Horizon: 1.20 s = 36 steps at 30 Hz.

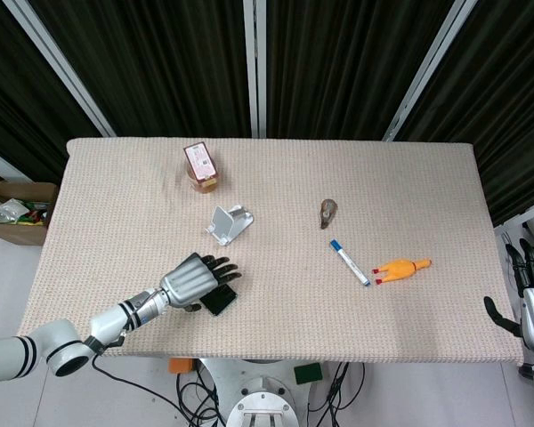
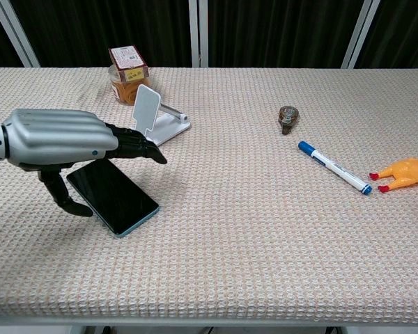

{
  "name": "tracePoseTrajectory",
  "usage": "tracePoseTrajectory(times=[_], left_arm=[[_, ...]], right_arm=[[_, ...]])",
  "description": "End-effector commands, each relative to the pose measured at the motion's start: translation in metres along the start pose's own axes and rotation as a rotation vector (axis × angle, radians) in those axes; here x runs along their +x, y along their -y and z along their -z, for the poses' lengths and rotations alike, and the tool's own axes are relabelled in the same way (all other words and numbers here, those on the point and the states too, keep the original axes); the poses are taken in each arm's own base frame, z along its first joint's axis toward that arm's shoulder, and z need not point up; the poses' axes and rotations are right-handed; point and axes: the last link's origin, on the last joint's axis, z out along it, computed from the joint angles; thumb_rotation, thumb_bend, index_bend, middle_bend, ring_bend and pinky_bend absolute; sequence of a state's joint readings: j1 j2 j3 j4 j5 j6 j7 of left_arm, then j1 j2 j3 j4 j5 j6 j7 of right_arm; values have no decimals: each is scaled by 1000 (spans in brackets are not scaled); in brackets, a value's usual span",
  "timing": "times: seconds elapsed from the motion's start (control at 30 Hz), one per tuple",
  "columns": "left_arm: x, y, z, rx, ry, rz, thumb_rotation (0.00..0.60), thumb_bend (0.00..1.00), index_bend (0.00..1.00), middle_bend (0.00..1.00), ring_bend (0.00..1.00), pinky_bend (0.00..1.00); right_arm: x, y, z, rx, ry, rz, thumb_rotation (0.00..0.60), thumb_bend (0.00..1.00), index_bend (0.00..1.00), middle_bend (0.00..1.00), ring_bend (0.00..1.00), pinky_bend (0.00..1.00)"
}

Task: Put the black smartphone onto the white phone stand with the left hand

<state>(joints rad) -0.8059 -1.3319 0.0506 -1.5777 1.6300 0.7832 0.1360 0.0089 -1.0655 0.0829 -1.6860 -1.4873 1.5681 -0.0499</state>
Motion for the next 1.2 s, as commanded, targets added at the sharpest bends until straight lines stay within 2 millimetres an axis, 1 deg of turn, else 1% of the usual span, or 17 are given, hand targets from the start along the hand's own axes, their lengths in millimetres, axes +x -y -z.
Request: tracePoseTrajectory(times=[0.03,0.2,0.37,0.5,0.8,1.07,1.2], left_arm=[[-4,1,1,5,15,-4,600,149,88,71,53,215],[-10,1,0,12,34,-2,600,147,88,71,53,215],[-10,-2,-3,9,27,-18,600,149,90,71,49,214],[-10,-2,-6,15,45,-24,600,150,116,56,33,206],[-16,-4,-10,36,85,-53,600,151,140,21,20,201],[-21,-10,-12,27,96,-71,600,151,141,20,19,196],[-21,-9,-14,29,95,-76,600,152,155,20,19,196]], right_arm=[[0,0,-1,-1,-2,-2,600,295,0,0,0,0],[0,0,-2,-1,-17,-12,600,295,0,0,0,0],[5,3,-2,19,-81,-48,600,295,0,0,0,0],[6,4,-1,30,-101,-52,600,295,0,0,0,0],[6,3,0,18,-92,-61,600,294,0,0,0,0],[2,2,2,14,-59,-54,600,298,0,0,0,0],[2,2,2,17,-62,-53,600,298,0,0,0,0]])
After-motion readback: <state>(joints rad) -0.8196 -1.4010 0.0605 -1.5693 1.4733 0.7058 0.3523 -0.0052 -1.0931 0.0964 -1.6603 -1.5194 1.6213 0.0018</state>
